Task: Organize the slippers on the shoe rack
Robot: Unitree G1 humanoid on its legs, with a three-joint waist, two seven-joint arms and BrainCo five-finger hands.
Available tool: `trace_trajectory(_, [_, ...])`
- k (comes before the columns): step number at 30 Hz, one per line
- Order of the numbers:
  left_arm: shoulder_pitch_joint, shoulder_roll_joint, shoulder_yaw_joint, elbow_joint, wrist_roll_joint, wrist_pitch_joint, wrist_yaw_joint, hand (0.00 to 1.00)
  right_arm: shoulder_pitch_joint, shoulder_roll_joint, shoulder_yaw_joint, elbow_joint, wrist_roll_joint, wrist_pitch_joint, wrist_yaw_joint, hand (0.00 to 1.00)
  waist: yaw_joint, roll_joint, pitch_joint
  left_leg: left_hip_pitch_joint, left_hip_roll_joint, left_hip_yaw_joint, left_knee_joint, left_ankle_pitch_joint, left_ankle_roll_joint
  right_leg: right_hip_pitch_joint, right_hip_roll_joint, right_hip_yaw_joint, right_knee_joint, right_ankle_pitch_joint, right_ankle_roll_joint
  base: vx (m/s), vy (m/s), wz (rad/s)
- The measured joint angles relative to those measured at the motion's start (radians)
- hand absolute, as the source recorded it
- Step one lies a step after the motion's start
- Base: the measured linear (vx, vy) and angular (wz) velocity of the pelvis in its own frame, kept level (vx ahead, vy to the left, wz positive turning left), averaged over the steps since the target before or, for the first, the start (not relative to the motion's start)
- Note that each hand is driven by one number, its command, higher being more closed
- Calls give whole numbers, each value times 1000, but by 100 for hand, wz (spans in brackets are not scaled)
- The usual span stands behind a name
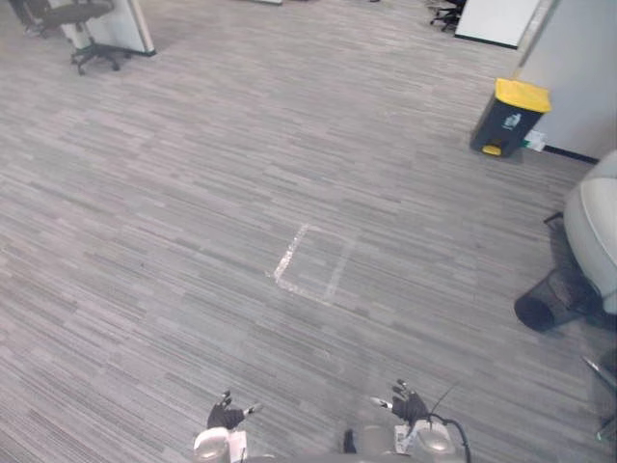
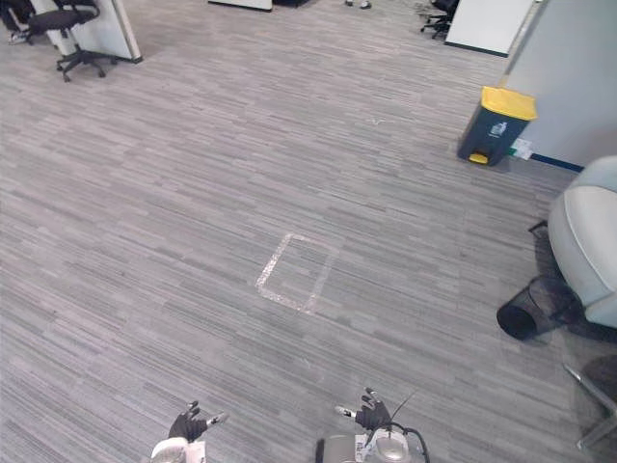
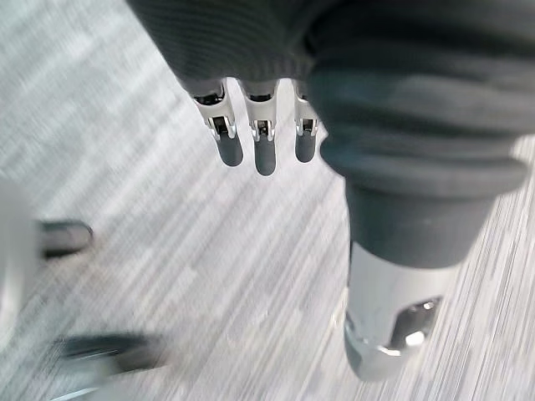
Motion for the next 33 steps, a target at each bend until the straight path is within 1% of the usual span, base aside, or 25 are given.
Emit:
trace_trajectory(1, [9, -2, 0, 1, 8, 0, 0, 0, 2, 1, 0, 0, 0, 0, 0, 0, -1, 0, -2, 17, 5, -11, 8, -6, -11, 12, 8, 12, 6, 49, -24, 602, -231, 17])
trace_trajectory(2, [15, -18, 4, 8, 15, -1, -5, 0, 0, -3, -1, 1, -1, 3, 0, 0, 3, 29, -10, 21, 43, -23, 64, -12, -21, 30, 28, 6, 40, 18, -59, 499, -191, 11])
trace_trajectory(3, [18, -20, 12, 8, 19, -1, -7, 0, 0, -1, -2, -1, -3, 3, 1, 0, 4, 26, -18, -5, 49, -43, 131, -7, -29, 32, 27, -5, 60, -12, -66, 769, -285, 18])
trace_trajectory(4, [8, -33, 37, -1, 25, 0, -8, 0, 1, -6, -3, -11, -3, 3, 0, 0, 0, 37, -12, -78, 59, -53, 318, 8, -52, 63, 35, -18, 61, -48, -76, 627, -228, 22])
trace_trajectory(5, [3, -40, 51, -8, 25, 0, -9, 0, 3, -9, -2, -17, -3, 6, 0, 0, 0, 44, -8, -108, 70, -51, 392, 19, -70, 79, 43, -19, 52, -54, -80, 726, -244, 2])
trace_trajectory(6, [10, -64, 96, -30, 25, 1, -9, 0, 12, -21, 1, -43, -2, 11, -1, 0, 6, 73, 10, -204, 114, -47, 672, 126, -109, 163, 68, -16, 13, -82, -95, 548, -116, -28])
trace_trajectory(7, [28, -72, 107, -50, 25, 2, -7, 0, 14, -27, 1, -47, 7, 13, -2, 0, 15, 85, 18, -279, 171, -24, 878, 137, -98, 234, 94, 3, -18, -112, -116, 541, -77, -37])
trace_trajectory(9, [37, -61, 103, -76, 24, 3, -7, 0, 19, -15, 1, -47, 9, 19, -3, 0, 34, 78, 18, -357, 220, 31, 1016, 86, -77, 337, 107, 42, -46, -158, -131, 517, -18, -51])
trace_trajectory(11, [45, -51, 104, -97, 24, -1, -7, 0, 22, 8, 0, -37, 17, 21, -3, 0, 51, 56, 13, -434, 218, 88, 949, 20, -63, 428, 88, 107, -90, -176, -133, 535, 24, -80])
trace_trajectory(14, [42, -37, 89, -95, 24, -1, -8, 0, 9, 21, -1, -30, 28, 21, -1, 0, 60, 41, 15, -505, 127, 80, 547, 12, -72, 495, 28, 175, -139, -193, -103, 524, 136, -86])
trace_trajectory(15, [40, -33, 78, -90, 24, -2, -8, 0, 7, 17, -4, -19, 28, 21, -2, 0, 60, 42, 15, -533, 76, 9, 339, 79, -89, 515, 1, 206, -161, -201, -96, 320, 134, -56])
trace_trajectory(16, [40, -31, 74, -88, 24, -2, -8, 0, 8, 15, -7, -16, 28, 22, -2, 0, 61, 46, 15, -537, 67, -14, 279, 107, -97, 521, -4, 213, -166, -201, -96, 626, 273, -93])
trace_trajectory(17, [44, -27, 51, -76, 24, -4, -7, 0, 5, 4, -1, 5, 26, 23, -2, 0, 73, 56, 8, -522, 53, -59, 168, 287, -137, 541, -8, 253, -183, -203, -91, 413, 184, -78])
trace_trajectory(18, [38, -10, 47, -59, 24, -2, -7, 0, 3, 5, 0, 10, 26, 24, -3, 0, 73, 50, 5, -507, 35, -45, 170, 284, -80, 553, -28, 268, -181, -201, -84, 508, 229, -70])
trace_trajectory(19, [30, 1, 43, -41, 24, -2, -6, 0, 4, 11, 1, 9, 25, 21, -3, 0, 59, 35, 3, -500, 25, -34, 173, 269, -72, 547, -42, 270, -165, -188, -65, 565, 248, -36])
trace_trajectory(20, [14, 18, 36, -22, 23, -2, -6, 0, 8, 21, 0, 19, 24, 22, 0, 0, 60, 9, -4, -495, 20, 8, 225, 230, -27, 520, -59, 297, -95, -169, -37, 458, 203, -27])
trace_trajectory(22, [12, 29, 18, -19, 23, -1, -7, 0, 7, 22, -2, 30, 20, 22, 0, 0, 64, -2, -4, -460, 12, 39, 236, 209, 1, 496, -63, 319, -2, -155, -16, 422, 177, -39])
trace_trajectory(23, [14, 30, 15, -13, 23, -1, -7, 0, 5, 19, -5, 38, 10, 20, 1, 0, 66, -4, -2, -404, 10, 69, 236, 185, 20, 440, -51, 347, 173, -118, 38, 459, 210, -65])
trace_trajectory(24, [18, 30, 11, -4, 23, 0, -7, 0, 4, 10, -6, 39, 6, 18, 2, 0, 61, 2, 5, -334, 15, 77, 235, 143, 21, 385, -35, 361, 365, -56, 169, 363, 175, -69])
trace_trajectory(25, [21, 32, 4, -2, 23, 1, -6, 0, 3, 6, -6, 38, 5, 16, 3, 0, 59, 11, 11, -306, 20, 78, 233, 114, 19, 354, -29, 358, 456, -42, 209, 343, 143, -63])
trace_trajectory(26, [21, 43, -15, 0, 20, 3, -6, 0, 1, 5, -5, 40, 6, 14, 5, 0, 60, 1, 16, -254, 16, 91, 225, 65, 9, 274, -38, 310, 625, -76, 178, 309, 75, -49])
trace_trajectory(28, [16, 49, -20, 14, 21, 5, -6, 0, 1, 0, 0, 40, 5, 16, 11, 0, 60, -14, 17, -180, 18, 119, 192, 26, 16, 155, -65, 184, 714, -171, 27, 293, 14, -50])
trace_trajectory(31, [17, 44, -16, 19, 24, 11, -7, 0, 0, -1, -5, 30, 8, 9, 12, 0, 40, -9, 17, -96, 51, 134, 129, -5, -22, 56, -25, 53, 544, -257, -3, 275, -74, -29])
trace_trajectory(32, [16, 42, -16, 18, 24, 12, -8, 0, 0, -1, -4, 27, 8, 9, 13, 0, 37, -8, 16, -78, 60, 135, 121, -10, -31, 46, -15, 38, 489, -257, -3, 398, -138, -3])
trace_trajectory(33, [15, 39, -17, 19, 26, 14, -9, 0, -1, -2, -5, 23, 8, 9, 14, 0, 35, -6, 16, -41, 73, 142, 91, -16, -45, 24, 6, 19, 336, -233, -14, 553, -156, -3])
